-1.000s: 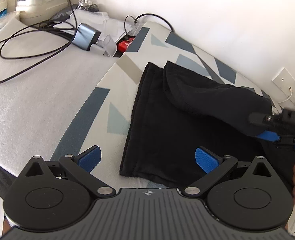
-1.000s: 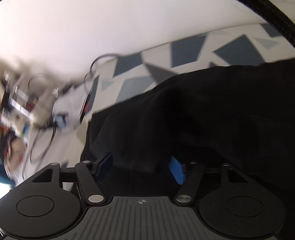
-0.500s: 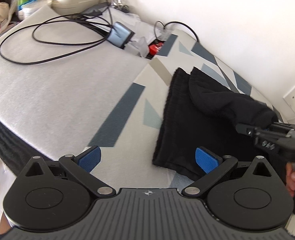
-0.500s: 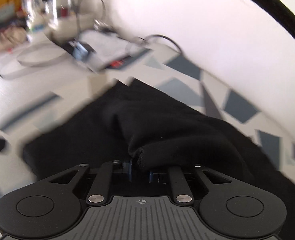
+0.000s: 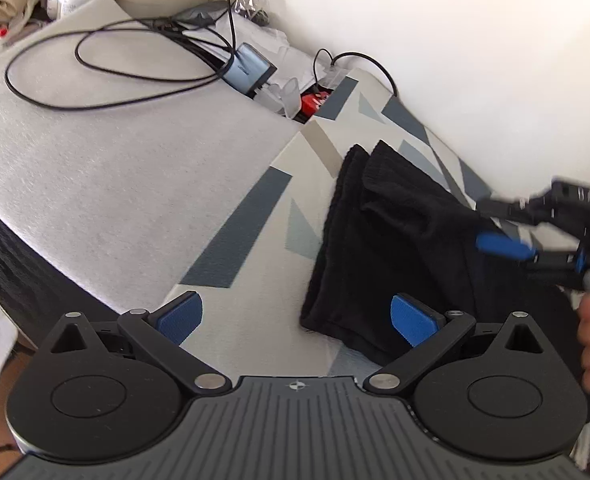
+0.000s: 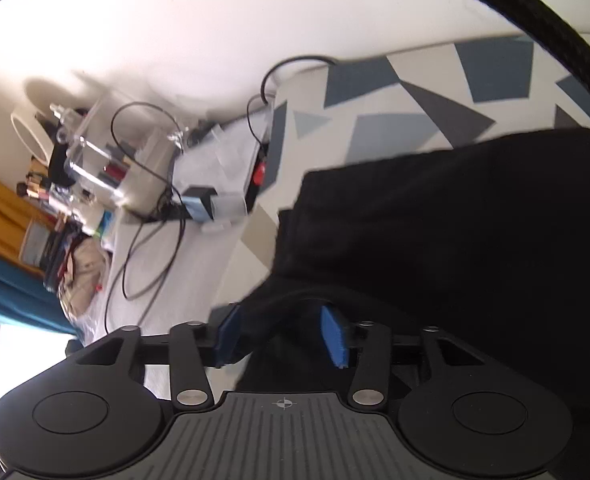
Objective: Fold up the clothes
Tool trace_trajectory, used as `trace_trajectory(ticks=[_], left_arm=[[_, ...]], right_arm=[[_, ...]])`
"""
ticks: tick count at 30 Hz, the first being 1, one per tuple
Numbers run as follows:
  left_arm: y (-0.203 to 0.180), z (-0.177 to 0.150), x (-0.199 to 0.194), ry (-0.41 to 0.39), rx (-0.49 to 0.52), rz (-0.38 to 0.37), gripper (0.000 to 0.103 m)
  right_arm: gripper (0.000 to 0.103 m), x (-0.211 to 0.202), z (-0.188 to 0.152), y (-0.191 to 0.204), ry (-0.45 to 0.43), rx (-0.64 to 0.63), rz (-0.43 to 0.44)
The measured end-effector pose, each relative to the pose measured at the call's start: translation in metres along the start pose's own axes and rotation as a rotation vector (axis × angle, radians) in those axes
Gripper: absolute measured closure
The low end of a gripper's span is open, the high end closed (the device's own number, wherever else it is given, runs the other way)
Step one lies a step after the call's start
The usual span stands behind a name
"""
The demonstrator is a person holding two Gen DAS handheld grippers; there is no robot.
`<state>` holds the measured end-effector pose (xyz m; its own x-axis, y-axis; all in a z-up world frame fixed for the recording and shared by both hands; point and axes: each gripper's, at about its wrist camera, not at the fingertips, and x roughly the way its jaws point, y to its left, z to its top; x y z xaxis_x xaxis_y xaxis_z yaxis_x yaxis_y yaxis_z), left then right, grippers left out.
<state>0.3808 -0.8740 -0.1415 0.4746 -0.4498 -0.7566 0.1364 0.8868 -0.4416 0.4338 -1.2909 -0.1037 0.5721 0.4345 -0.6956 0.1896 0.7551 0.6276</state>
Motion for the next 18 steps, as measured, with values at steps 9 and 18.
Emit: trace_trajectory(ticks=[9,18], left_arm=[[-0.005,0.017,0.018,0.101,-0.196,-0.238,0.001],[-0.036,0.022,0.072,0.227,-0.308,-0.312,0.020]], right_arm=[[0.051,-0.060,-0.043,-0.047,-0.096,-0.067,-0.169],[0.049,-0.109,-0.108,-0.095,-0.236,-0.286,-0.564]])
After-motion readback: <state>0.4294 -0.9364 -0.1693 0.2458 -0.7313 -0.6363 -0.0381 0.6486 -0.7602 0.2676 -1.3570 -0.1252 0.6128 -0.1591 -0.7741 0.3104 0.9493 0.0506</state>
